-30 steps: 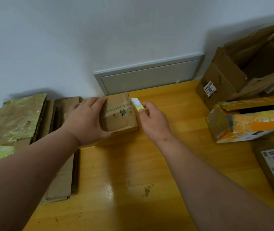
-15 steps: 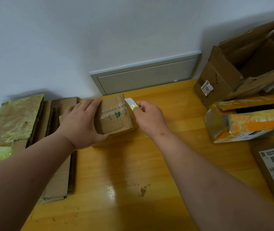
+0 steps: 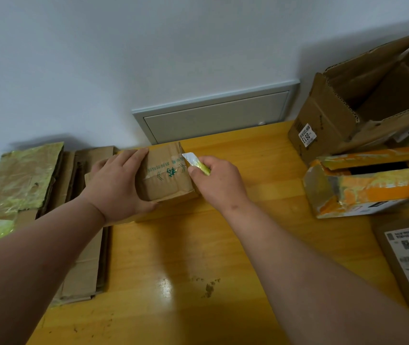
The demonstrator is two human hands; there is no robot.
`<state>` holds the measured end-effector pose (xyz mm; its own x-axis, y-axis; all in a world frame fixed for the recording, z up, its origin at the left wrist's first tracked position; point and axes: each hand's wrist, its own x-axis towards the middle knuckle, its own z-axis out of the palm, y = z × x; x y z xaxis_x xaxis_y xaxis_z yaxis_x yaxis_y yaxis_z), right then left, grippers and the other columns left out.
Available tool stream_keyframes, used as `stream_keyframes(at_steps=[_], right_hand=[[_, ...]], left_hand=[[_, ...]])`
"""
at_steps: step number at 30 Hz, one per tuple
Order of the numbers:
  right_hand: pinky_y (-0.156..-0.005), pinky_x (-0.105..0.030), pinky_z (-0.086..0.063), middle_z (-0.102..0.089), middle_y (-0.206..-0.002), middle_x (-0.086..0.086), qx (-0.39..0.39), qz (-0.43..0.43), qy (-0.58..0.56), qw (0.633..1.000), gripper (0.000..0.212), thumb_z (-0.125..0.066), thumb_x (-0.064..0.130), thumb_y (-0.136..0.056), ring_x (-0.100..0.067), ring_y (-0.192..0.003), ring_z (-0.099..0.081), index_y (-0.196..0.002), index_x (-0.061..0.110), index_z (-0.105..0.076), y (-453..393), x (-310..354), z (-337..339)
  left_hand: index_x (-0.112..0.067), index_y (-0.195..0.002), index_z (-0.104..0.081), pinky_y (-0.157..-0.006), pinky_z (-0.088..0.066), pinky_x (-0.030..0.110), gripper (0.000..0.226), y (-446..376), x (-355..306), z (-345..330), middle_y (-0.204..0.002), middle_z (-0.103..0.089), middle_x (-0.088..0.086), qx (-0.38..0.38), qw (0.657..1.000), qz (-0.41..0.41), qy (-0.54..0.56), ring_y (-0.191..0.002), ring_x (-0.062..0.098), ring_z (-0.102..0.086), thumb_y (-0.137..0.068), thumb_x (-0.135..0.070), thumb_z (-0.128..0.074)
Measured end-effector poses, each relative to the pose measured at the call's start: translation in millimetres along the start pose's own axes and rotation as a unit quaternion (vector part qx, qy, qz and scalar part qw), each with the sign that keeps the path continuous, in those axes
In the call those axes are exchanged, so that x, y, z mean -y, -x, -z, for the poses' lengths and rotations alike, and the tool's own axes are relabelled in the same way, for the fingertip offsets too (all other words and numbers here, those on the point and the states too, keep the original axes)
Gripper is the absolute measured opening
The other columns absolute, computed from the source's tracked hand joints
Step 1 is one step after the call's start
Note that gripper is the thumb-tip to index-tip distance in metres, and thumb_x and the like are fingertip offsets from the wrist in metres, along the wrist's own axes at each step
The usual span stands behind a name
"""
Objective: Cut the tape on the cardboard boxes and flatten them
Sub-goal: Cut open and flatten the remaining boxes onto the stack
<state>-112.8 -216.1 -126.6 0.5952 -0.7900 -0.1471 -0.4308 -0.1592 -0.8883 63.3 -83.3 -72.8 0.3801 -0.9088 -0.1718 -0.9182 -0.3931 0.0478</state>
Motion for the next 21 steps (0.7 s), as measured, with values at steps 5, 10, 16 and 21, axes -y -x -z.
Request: stream_keyframes(at_steps=[5,10,16,21], right_hand=[[-0.062,-0.03,-0.049,-0.06,-0.079,0.015,-0.006,0.008,0.027,1.0,0.028,-0.056,0.041,-0.094,-0.013,-0.077,-0.06,-0.116,0.028,-0.068,4,-4,3],[-0.055,-0.025,-0.04,-0.06,-0.078,0.014,-0.008,0.017,0.039,0.999,0.031,-0.056,0.041,-0.095,-0.012,-0.072,-0.058,-0.12,0.027,-0.066,7,-6,3],[-0.064,-0.025,-0.038,-0.071,-0.101,-0.001,-0.004,0.026,0.042,0.999,0.034,-0.053,0.043,-0.095,-0.017,-0.081,-0.058,-0.123,0.026,-0.064,16,-7,-8],[-0.051,-0.026,-0.034,-0.062,-0.073,0.01,-0.026,0.003,0.035,0.999,0.02,-0.056,0.041,-0.093,-0.013,-0.065,-0.057,-0.107,0.03,-0.066,19,-16,-3]], left_hand=[[-0.022,-0.153,-0.025,-0.113,-0.025,0.056,0.119,0,0,-1,-0.147,-0.042,0.006,-0.004,1.0,-0.005,0.003,-0.133,0.031,-0.042,-0.056,-0.069,-0.076],[-0.023,-0.154,-0.023,-0.115,-0.023,0.056,0.12,0,-1,0,-0.149,-0.041,0.005,-0.001,1.0,0.0,-0.002,-0.134,0.03,-0.04,-0.056,-0.071,-0.076],[-0.039,-0.15,0.021,-0.115,-0.008,0.068,0.144,-14,-21,7,-0.16,-0.017,0.0,0.1,0.993,0.043,-0.038,-0.146,0.032,-0.02,-0.039,-0.098,-0.05],[-0.029,-0.154,-0.005,-0.114,-0.014,0.067,0.133,-17,-37,3,-0.155,-0.029,0.001,0.046,0.998,0.023,-0.042,-0.141,0.028,-0.031,-0.046,-0.088,-0.056]])
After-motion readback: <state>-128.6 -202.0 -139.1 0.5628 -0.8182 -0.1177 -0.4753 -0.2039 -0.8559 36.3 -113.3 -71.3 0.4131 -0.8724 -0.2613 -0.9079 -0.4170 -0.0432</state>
